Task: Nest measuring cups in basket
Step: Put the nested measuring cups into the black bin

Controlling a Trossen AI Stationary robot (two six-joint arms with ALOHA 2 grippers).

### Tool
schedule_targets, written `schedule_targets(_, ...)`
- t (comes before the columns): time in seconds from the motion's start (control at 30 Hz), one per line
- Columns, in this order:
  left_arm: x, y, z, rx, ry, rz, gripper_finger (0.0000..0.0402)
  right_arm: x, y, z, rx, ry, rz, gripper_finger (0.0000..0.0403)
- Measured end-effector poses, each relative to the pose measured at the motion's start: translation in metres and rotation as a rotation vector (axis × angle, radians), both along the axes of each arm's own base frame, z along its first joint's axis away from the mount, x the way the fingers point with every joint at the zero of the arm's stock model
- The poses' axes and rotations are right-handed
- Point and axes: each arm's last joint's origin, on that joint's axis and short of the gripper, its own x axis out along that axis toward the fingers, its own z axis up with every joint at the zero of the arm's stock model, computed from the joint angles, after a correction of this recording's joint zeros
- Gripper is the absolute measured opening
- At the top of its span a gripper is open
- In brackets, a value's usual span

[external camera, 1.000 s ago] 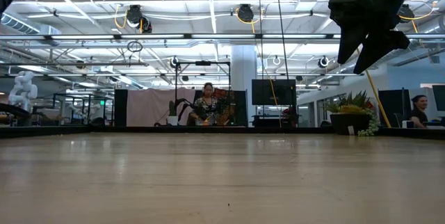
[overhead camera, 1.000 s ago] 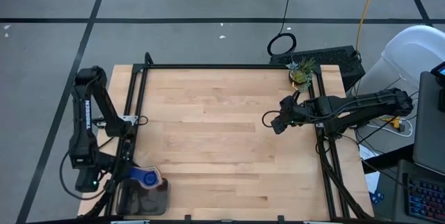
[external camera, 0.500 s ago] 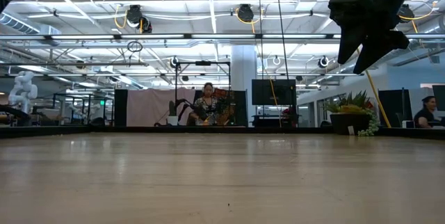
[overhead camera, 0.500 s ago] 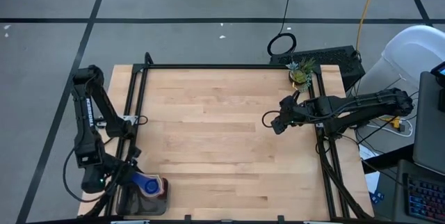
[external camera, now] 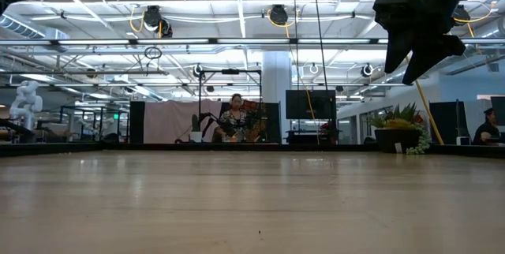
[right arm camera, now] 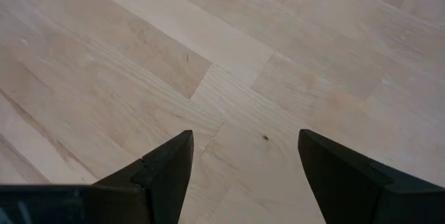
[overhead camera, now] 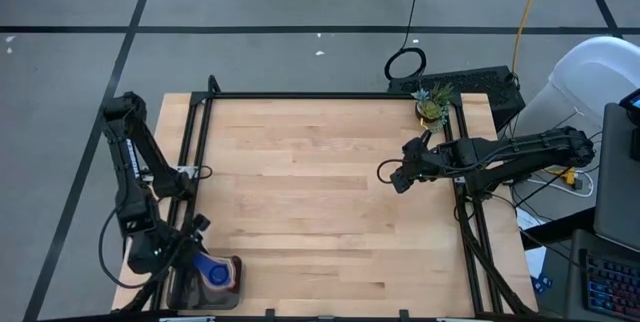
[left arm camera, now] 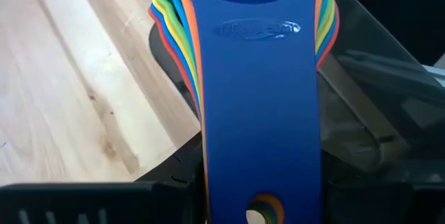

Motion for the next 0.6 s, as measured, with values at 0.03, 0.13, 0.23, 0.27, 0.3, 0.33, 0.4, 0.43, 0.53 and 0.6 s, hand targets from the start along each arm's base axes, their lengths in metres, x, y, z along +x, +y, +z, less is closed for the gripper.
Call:
schedule_targets(0.03, 0.001, 0.000, 0.000, 0.000, 0.000, -0.008, 0.0136, 0.000, 0.000, 0.000, 0.000, 0.000, 0.000, 0.0254)
schedule_targets(0.13, 0.006, 0.001, 0.001, -0.002, -0.004, -0.031, 0.0136, 0.000, 0.000, 0.000, 0.000, 0.000, 0.000, 0.0254)
schedule_targets(0.23, 0.011, 0.001, 0.002, 0.000, -0.018, -0.072, 0.0136, 0.000, 0.000, 0.000, 0.000, 0.002, -0.001, 0.0254)
schedule_targets(0.27, 0.013, 0.001, 0.002, 0.003, -0.033, -0.089, 0.0136, 0.000, 0.000, 0.000, 0.000, 0.003, -0.001, 0.0254)
schedule_targets(0.3, 0.014, 0.000, 0.003, 0.005, -0.050, -0.112, 0.0136, 0.000, 0.000, 0.000, 0.000, 0.004, -0.001, 0.0254)
schedule_targets(0.33, 0.016, -0.001, 0.003, 0.001, -0.076, -0.118, 0.0136, 0.000, 0.000, 0.000, 0.001, 0.005, -0.002, 0.0254)
schedule_targets(0.4, 0.018, -0.003, 0.002, 0.012, -0.100, -0.150, 0.0136, -0.001, 0.000, 0.000, 0.001, 0.005, -0.004, 0.0254)
schedule_targets(0.43, 0.018, -0.002, 0.002, 0.026, -0.101, -0.164, 0.0136, -0.001, 0.000, 0.000, 0.001, 0.005, -0.004, 0.0254)
schedule_targets(0.53, 0.018, -0.002, 0.000, 0.035, -0.104, -0.179, 0.0136, -0.001, 0.000, -0.001, 0.007, 0.010, -0.016, 0.0254)
schedule_targets(0.6, 0.017, 0.000, -0.008, 0.053, -0.091, -0.173, 0.0136, -0.001, 0.000, -0.001, 0.008, 0.010, -0.021, 0.0254)
